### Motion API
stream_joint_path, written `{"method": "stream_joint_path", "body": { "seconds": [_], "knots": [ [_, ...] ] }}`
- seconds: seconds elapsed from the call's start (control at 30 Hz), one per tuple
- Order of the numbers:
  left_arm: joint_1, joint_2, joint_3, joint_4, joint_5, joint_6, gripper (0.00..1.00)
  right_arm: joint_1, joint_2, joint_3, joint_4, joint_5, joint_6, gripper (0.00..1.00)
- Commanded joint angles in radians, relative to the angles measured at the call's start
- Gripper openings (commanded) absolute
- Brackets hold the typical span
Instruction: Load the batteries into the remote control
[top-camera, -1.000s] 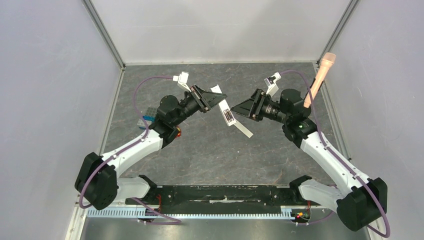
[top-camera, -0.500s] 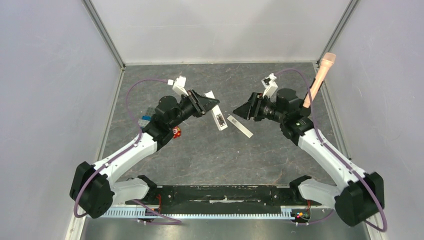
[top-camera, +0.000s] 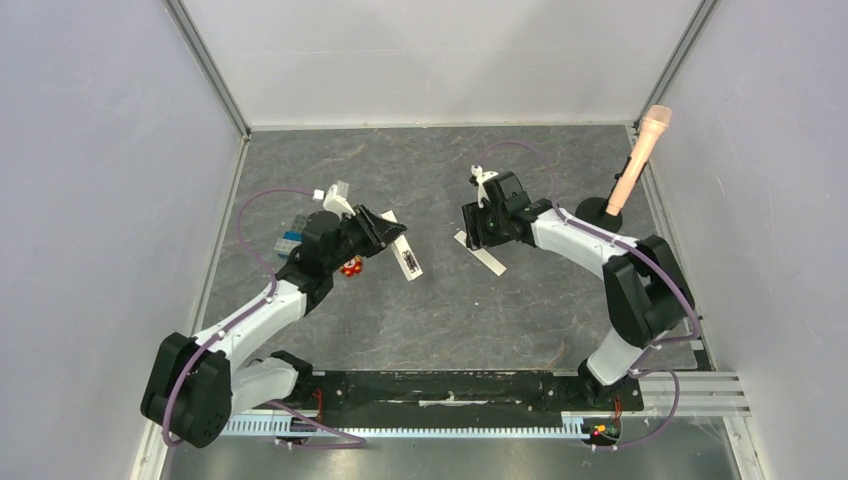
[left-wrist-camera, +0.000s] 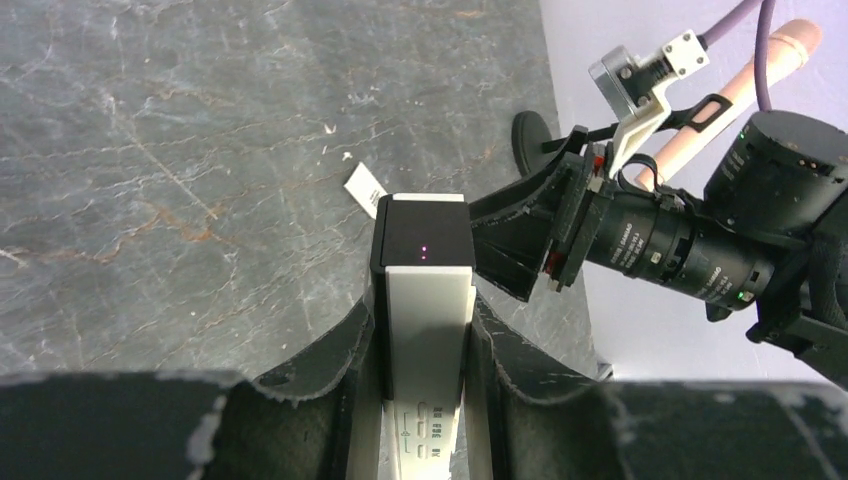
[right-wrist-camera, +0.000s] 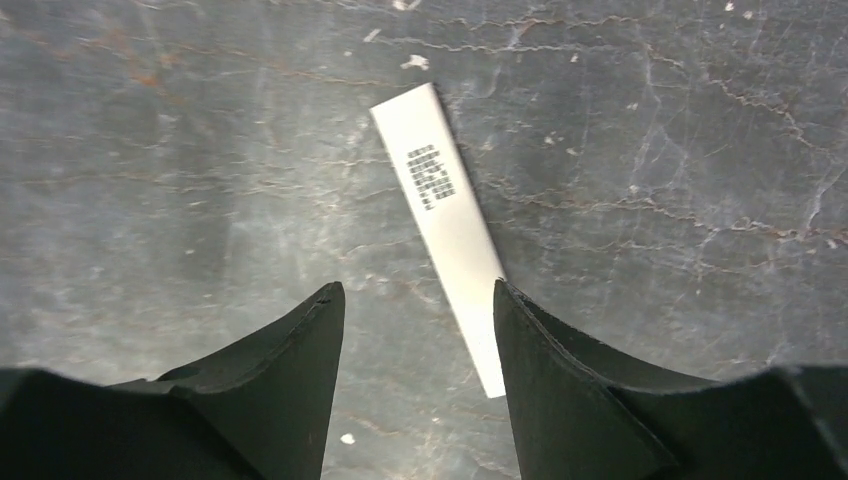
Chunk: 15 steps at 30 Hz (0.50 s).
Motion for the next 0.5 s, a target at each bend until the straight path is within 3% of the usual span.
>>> {"method": "stream_joint_path", "body": {
  "seconds": [0.0,0.13,0.27,0.47],
  "knots": [
    [0.006,0.001,-0.055,0.115,-0.035,-0.051,0.02,0.003,0.042,0.068,-0.031,0.09,-0.094,0.59],
    [0.005,0.106,-0.119,0.304,-0.027,-0.203,0.02,0.078,-0.051,0.011,0.064,-0.081,-0.08,0.59],
    [0.002,0.201,-0.141,0.455,-0.013,-0.233,0.02,0.182,-0.149,-0.059,0.206,-0.272,-0.033,0.6],
    [-0.01,0.175,-0.136,0.432,-0.04,-0.218,0.02,0.271,-0.181,-0.083,0.305,-0.276,0.008,0.63]
  ]
}}
